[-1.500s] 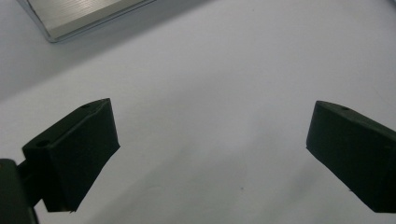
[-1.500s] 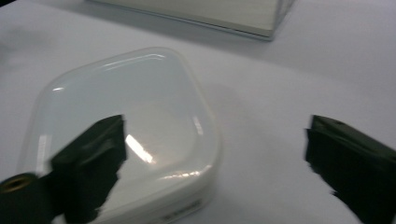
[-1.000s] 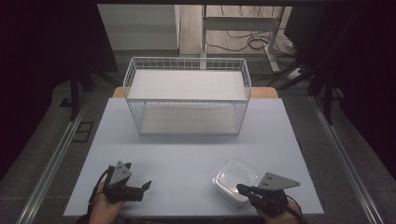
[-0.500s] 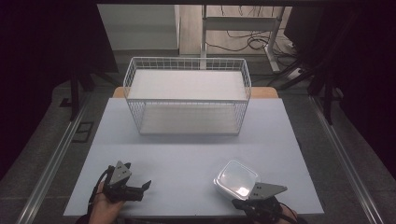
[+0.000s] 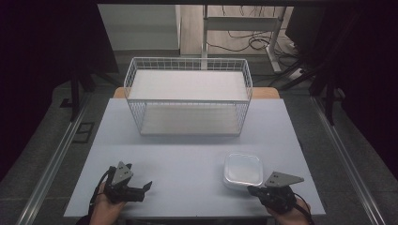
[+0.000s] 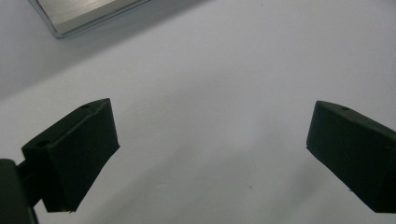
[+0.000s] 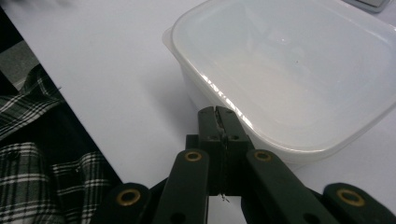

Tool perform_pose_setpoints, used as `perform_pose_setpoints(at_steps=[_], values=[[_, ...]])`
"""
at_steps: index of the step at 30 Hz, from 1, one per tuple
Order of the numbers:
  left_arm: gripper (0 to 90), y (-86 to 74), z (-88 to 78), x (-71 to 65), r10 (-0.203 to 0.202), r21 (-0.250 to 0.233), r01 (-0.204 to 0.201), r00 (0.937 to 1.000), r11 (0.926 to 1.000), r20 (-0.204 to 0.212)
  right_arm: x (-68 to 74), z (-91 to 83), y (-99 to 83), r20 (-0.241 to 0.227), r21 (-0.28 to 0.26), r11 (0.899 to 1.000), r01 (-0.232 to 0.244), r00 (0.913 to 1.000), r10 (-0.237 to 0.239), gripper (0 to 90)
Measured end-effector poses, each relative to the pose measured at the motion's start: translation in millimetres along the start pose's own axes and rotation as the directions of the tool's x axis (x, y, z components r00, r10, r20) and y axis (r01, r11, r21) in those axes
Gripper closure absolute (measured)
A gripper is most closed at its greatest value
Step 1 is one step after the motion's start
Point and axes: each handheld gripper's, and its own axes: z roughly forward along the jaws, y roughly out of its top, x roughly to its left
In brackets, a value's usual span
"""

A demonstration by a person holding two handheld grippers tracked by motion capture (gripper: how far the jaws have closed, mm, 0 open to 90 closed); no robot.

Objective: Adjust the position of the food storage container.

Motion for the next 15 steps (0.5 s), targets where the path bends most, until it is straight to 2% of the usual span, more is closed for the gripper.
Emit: perform_pose_setpoints(at_steps=[2,4,6,7,8,11,13,15], values=[[1.6,0.0,-0.3,0.3,-0.005,-0.004,0.005,1.0,1.0,0.0,-0.4,-6.0,1.5,-0.015,-0.031,0.999,-0.009,0.9998,0.009,89.4],[1.6,-0.2,0.0,0.8,-0.01,-0.004,0.01,0.9999,0.9999,0.0,-2.0,-15.4,3.2,0.007,-0.064,0.998,-0.013,0.9999,0.013,89.4],[1.6,-0.2,0.1,0.6,-0.009,-0.002,0.009,1.0,1.0,0.001,-8.7,-25.1,3.8,0.057,-0.094,0.995,-0.029,0.9978,0.034,89.4],[1.6,-0.1,0.2,0.5,-0.008,-0.003,0.008,1.0,1.0,0.002,-14.8,-28.8,3.3,0.099,-0.104,0.993,-0.049,0.9934,0.059,89.3],[1.6,0.0,0.2,0.4,-0.007,-0.002,0.007,1.0,1.0,0.002,-19.1,-30.2,2.7,0.123,-0.106,0.993,-0.055,0.99,0.068,89.3],[1.6,0.4,1.1,0.0,-0.007,0.001,0.007,1.0,1.0,0.004,-37.0,-27.7,0.4,0.203,-0.094,0.991,-0.095,0.9727,0.113,89.2],[1.6,0.7,1.8,-0.3,-0.008,0.004,0.008,0.9999,1.0,0.006,-48.1,-20.0,-0.7,0.203,-0.082,0.989,-0.127,0.969,0.141,89.1],[1.7,0.8,2.3,-0.7,-0.003,0.008,0.003,1.0,1.0,0.008,-56.1,-10.1,-1.0,0.21,-0.054,0.989,-0.14,0.9664,0.148,89.1]])
